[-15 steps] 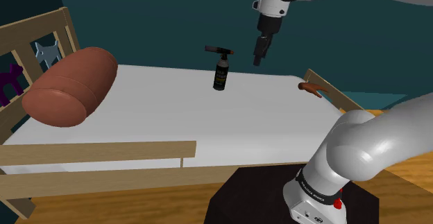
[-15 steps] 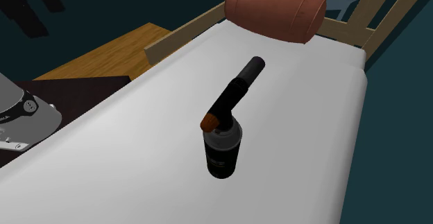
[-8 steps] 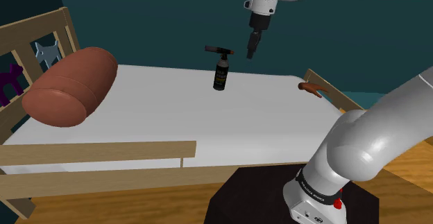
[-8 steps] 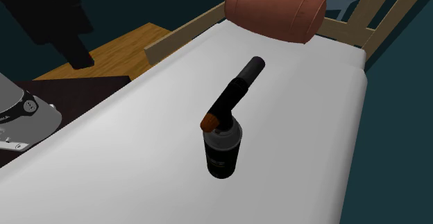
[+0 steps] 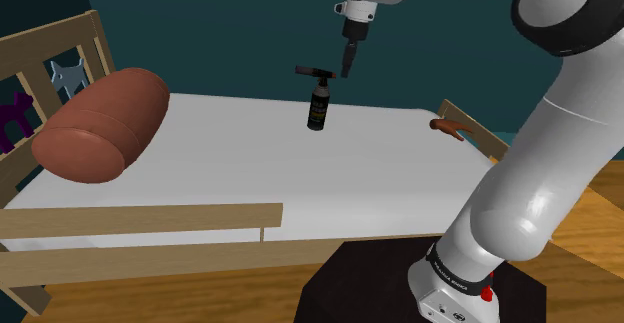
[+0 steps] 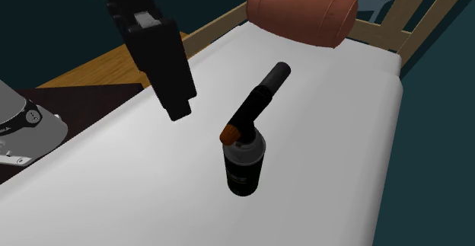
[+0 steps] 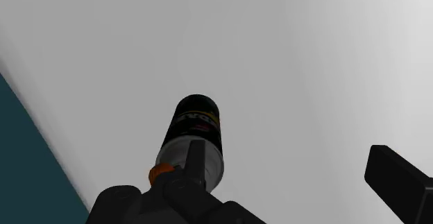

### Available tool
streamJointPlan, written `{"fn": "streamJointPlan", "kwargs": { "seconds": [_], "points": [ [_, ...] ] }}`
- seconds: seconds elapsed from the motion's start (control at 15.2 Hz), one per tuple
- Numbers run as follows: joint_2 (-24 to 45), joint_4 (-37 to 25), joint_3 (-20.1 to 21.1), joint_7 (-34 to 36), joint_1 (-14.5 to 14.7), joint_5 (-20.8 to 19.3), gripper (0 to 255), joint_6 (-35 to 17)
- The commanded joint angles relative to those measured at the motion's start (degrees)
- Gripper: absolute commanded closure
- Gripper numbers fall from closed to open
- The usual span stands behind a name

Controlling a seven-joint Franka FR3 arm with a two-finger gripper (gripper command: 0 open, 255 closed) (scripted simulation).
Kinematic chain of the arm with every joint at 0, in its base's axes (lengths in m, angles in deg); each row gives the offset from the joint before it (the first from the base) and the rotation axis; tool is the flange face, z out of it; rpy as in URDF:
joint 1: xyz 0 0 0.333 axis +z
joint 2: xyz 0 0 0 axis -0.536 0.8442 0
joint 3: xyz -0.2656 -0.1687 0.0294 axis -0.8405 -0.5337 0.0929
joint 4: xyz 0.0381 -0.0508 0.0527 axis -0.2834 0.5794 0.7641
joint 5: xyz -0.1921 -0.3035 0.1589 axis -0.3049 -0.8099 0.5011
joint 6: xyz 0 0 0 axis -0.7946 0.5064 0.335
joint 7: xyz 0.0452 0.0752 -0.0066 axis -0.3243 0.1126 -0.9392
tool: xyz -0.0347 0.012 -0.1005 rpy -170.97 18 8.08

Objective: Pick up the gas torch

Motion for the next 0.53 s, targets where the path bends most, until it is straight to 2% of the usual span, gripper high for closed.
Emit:
{"fn": "streamJointPlan", "kwargs": {
  "seconds": [0.0, 0.33, 0.46],
  "points": [
    [5.37, -5.76, -0.56, -3.82, -0.80, 2.49, 0, 0.88],
    [17.98, -20.96, -0.29, -10.94, -4.21, 7.88, 0, 4.73],
    [17.92, -19.34, -0.15, -11.01, -4.17, 7.86, 0, 3.16]
  ]
}}
